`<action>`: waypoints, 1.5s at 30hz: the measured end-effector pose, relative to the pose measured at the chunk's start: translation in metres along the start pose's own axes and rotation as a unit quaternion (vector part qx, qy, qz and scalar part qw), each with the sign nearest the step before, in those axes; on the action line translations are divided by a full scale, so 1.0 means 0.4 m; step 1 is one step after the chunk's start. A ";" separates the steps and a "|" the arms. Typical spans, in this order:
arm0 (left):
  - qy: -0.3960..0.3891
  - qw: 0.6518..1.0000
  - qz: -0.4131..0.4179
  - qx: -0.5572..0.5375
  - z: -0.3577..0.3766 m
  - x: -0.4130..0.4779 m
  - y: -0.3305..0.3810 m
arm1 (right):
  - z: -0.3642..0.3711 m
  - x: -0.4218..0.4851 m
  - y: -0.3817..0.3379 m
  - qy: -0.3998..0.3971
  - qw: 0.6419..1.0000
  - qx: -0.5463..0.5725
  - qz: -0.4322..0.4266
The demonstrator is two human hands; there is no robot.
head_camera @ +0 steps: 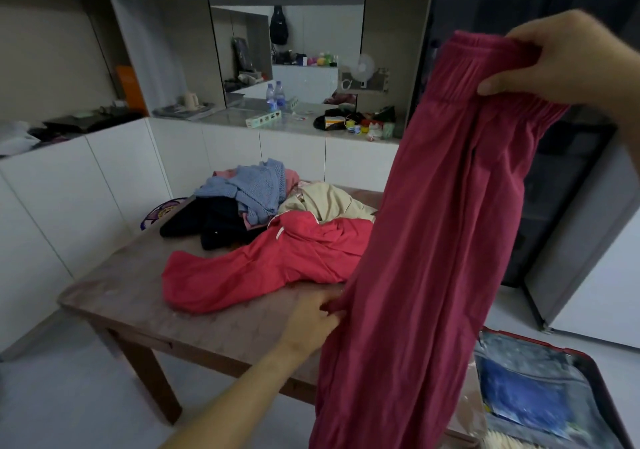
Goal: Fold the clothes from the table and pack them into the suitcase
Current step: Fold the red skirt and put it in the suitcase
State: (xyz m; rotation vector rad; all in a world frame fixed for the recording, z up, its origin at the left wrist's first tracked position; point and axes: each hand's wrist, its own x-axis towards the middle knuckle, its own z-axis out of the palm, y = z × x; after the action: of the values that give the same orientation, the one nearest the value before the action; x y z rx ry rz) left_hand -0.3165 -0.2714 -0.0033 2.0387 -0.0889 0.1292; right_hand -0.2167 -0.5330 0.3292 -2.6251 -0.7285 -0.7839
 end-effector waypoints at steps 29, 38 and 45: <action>-0.064 0.992 -0.067 -0.088 -0.350 0.420 -0.022 | 0.124 0.229 0.243 -0.026 0.967 -0.216 0.132; -0.215 0.965 -0.112 0.103 -0.212 0.638 -0.209 | 0.366 0.264 0.336 -0.105 0.936 -0.300 0.149; -0.248 0.946 -0.053 0.201 -0.112 0.824 -0.137 | 0.542 0.267 0.451 -0.191 0.929 -0.270 0.166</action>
State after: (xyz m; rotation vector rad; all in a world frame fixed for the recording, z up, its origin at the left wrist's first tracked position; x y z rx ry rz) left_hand 0.0146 -0.2090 0.0112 2.4374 -0.2841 -0.4742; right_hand 0.0509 -0.5501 0.1912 -3.3309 -0.1336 -0.4124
